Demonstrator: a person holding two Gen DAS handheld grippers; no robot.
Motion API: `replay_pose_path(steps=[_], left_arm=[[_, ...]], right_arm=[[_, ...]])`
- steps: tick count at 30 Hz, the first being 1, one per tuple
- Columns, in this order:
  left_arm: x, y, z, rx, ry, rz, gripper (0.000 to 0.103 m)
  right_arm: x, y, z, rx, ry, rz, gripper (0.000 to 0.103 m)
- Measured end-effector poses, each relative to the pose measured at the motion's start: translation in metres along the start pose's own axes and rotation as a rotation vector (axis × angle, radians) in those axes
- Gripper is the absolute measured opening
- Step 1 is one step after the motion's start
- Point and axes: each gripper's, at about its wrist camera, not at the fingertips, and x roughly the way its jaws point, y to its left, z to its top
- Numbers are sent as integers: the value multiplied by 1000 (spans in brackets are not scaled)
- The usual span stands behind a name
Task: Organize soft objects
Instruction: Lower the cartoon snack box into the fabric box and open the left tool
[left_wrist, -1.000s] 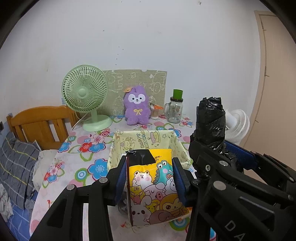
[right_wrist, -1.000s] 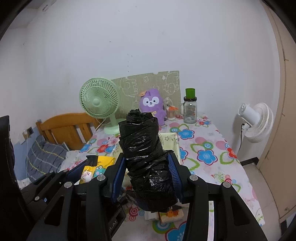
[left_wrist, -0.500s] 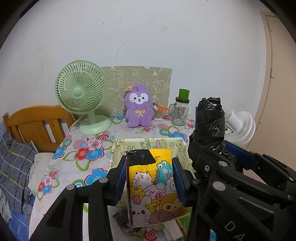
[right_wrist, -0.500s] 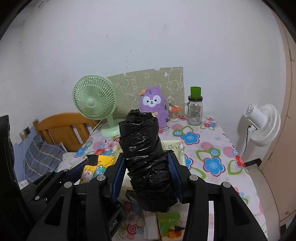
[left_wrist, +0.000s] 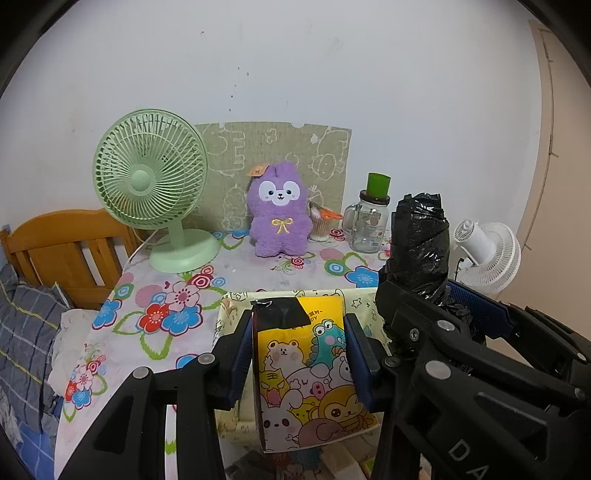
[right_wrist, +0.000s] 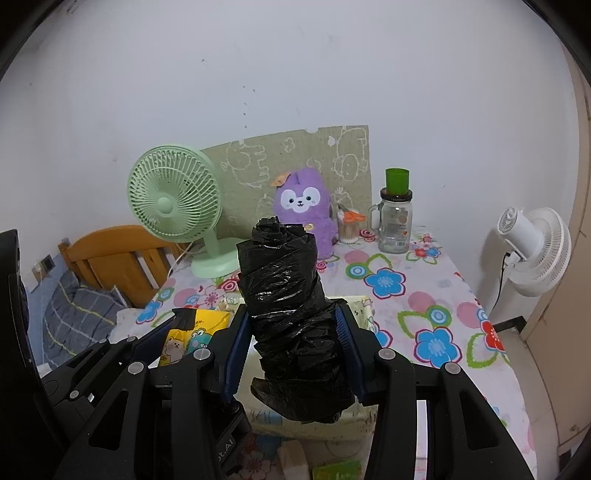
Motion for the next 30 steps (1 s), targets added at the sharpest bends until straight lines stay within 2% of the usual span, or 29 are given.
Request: replay_pose_path(steps=[19,20,22,25,30], left_arm=[[56,10,-3,-6,79,2,52],[58,11,-3,-8,84,2,53],[63,13,-4,-13,96,6,63],[67,17,-7,-14,115,6,71],[72,21,-9,-11,131,22,75]], right_arm=[[60,-11,-3,28,73,4,49],[63,-11,-4,27,78,8,49],[68,-10,-4,26,84,13,49],[76,-8,-5,22,99,21,49],[89,-6,-7,24,122,43,49]])
